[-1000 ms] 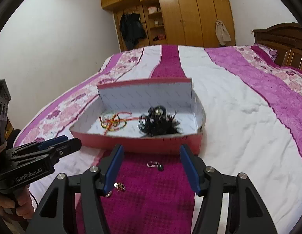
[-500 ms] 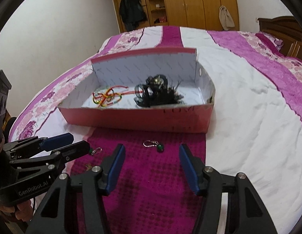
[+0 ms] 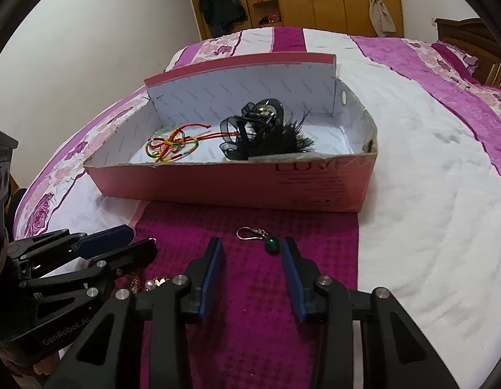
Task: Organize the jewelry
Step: 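Grasp a green drop earring with the left tool while the right tool grasps the other, then carry both green earrings into the pink box and open both tools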
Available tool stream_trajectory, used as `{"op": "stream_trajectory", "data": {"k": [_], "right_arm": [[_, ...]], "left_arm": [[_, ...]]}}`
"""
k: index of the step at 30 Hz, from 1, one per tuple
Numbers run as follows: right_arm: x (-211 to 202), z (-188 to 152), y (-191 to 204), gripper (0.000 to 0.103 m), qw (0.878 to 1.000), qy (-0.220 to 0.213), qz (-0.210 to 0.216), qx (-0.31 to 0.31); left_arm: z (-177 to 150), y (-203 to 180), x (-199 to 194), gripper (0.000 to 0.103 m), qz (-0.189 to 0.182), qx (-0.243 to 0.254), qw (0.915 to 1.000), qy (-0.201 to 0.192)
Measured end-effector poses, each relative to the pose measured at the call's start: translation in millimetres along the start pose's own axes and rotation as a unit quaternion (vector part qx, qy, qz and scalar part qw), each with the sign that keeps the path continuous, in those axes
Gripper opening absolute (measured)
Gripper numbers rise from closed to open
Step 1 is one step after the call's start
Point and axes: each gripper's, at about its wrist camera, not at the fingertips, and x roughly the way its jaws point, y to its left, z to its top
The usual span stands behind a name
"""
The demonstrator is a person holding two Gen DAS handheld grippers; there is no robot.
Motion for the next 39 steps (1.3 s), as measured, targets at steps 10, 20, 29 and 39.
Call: {"op": "stream_trajectory", "data": {"k": [10, 20, 29, 39], "right_arm": [[5.8, 0.5, -12.5, 0.02, 0.999, 0.004, 0.025, 0.028], [-0.9, -1.3, -12.3, 0.011, 0.999, -0.008, 0.026, 0.027], [-10.7, -2.0, -6.8, 0.011, 0.999, -0.018, 0.024, 0.019], [-29.5, 1.6, 2.8, 0.011, 0.999, -0.048, 0.016, 0.006]], "left_arm": [[-0.6, 0.7, -0.7, 0.001, -0.008, 0.0, 1.0, -0.002], [-0.8, 1.0, -8.1, 0.001, -0.014, -0.003, 0.9997, -0.02], [1.5, -0.3, -17.0, 0.001, -0.016, -0.007, 0.9991, -0.038], [8.0, -5.9, -34.4, 0.001, -0.011, 0.007, 0.9971, -0.074]]}}
